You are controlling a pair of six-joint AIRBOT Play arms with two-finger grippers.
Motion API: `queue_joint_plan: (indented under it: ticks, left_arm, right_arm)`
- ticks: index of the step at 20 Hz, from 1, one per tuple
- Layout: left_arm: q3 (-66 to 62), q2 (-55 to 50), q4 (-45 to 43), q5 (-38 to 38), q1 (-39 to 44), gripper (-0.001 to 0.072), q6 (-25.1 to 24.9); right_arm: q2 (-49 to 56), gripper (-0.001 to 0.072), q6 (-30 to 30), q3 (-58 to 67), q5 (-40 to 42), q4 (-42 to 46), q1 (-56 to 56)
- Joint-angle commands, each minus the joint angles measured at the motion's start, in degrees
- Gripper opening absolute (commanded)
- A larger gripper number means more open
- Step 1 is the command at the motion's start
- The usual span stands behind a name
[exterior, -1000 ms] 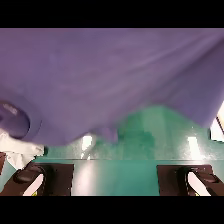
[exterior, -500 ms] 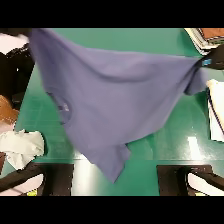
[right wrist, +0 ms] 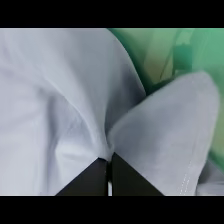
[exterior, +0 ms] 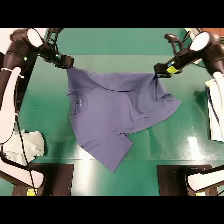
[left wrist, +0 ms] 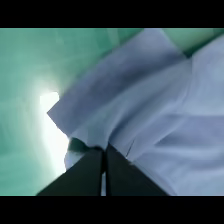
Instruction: Fold the shirts.
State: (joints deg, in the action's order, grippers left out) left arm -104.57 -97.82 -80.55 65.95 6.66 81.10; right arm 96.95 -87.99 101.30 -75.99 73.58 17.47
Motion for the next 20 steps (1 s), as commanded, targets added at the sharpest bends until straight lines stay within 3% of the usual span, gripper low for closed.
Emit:
queue_joint_plan:
  ticks: [1,2,3,4,8,12,16,20]
  left_arm:
    - [0.0,-1.9,-0.4,-5.5,0.0,0.0395,1.7]
    - [0.0,-1.9,-0.6,-5.4,0.0,0.0610,3.0]
    - [-0.1,-1.9,-0.8,-4.6,0.0,0.0602,3.1]
    - [-0.1,-1.9,-1.4,-3.5,0.0,0.0602,3.3]
    - [-0.7,-1.2,-4.5,7.8,0.0,0.0601,4.5]
    - [7.5,5.2,-1.1,10.0,0.0,0.0601,4.6]
    - [30.2,21.0,-1.1,8.9,0.0,0.0602,4.7]
    - [55.8,41.0,3.8,6.4,0.0,0.0603,12.3]
  right_arm:
    - [4.1,0.0040,-0.7,0.1,9.4,0.6,-0.5]
    - [4.2,0.0202,-0.7,0.1,10.6,-0.4,-1.1]
    - [4.2,0.0367,-0.7,0.2,11.5,-2.3,-2.2]
    - [4.2,0.0389,-0.7,0.6,11.2,-4.5,-3.3]
    - [0.5,0.0386,2.4,1.4,3.9,-8.5,-8.9]
    - [-4.7,0.0386,7.8,1.4,-6.4,-8.5,-13.3]
    - [-11.2,0.0386,11.0,-2.6,-8.1,-9.7,-17.0]
    - [-20.5,0.0386,13.6,-16.8,-2.6,-9.6,-19.2]
